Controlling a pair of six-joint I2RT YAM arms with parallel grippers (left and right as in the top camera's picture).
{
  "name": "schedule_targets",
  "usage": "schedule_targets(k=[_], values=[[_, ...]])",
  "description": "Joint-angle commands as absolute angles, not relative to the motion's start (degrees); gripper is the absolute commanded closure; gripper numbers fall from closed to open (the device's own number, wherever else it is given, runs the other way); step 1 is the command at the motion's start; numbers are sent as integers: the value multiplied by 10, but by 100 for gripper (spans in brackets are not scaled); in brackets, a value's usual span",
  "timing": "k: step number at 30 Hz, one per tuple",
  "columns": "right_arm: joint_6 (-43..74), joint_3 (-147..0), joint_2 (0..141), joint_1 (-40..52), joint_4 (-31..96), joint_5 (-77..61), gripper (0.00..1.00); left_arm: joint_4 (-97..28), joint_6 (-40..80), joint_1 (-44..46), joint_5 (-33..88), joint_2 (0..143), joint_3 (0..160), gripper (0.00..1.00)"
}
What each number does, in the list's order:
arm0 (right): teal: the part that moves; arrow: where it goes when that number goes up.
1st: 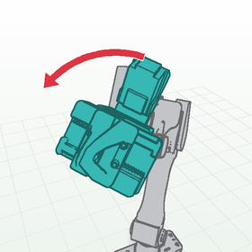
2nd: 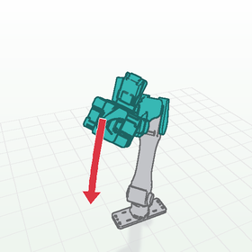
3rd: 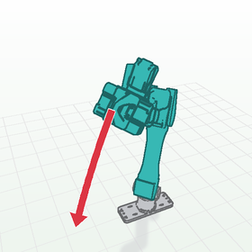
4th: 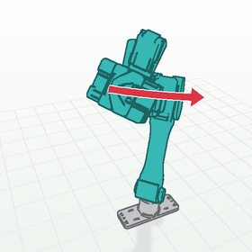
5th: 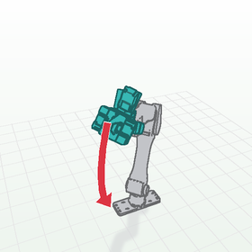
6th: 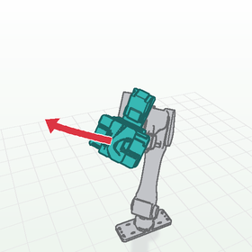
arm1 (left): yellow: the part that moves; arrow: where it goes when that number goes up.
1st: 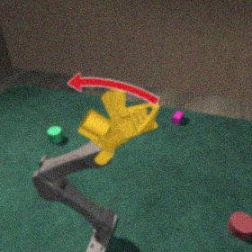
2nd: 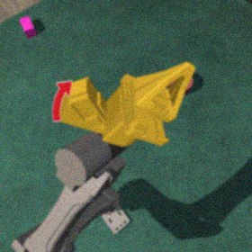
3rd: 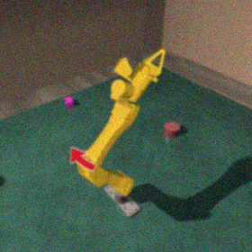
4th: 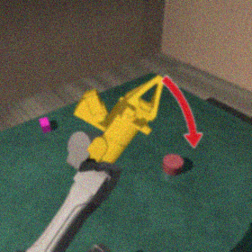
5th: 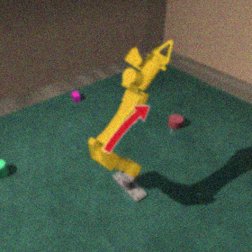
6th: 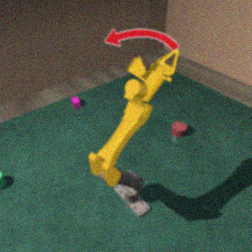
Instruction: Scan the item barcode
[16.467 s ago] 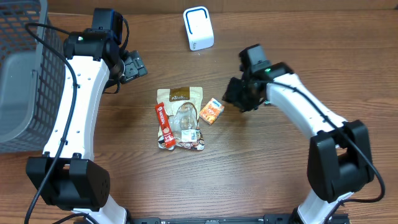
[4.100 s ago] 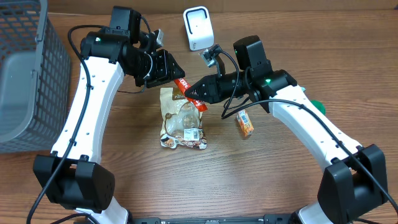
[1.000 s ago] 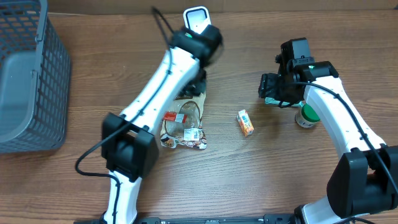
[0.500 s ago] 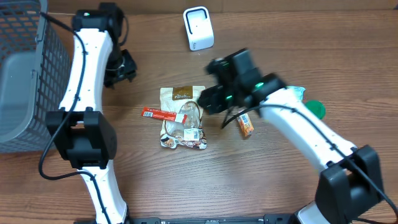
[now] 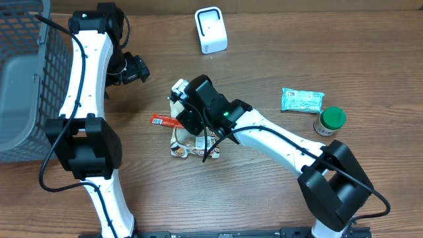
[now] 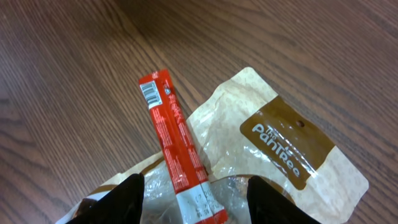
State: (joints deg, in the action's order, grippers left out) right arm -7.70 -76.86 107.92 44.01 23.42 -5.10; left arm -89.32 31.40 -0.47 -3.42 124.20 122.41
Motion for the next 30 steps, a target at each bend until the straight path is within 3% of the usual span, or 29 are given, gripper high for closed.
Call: schedule_targets(k=[1,5,30], values=[[-95,-772,1104,440,223,-41,49,-893,313,-4,-31,1232,1235,0],[-95,-772,1130,440,225,-61,53,-893,313,-4,-31,1232,1235,0],[-107,-772,1164,440,228,-76,54,-893,313,-4,-31,1232,1235,0]])
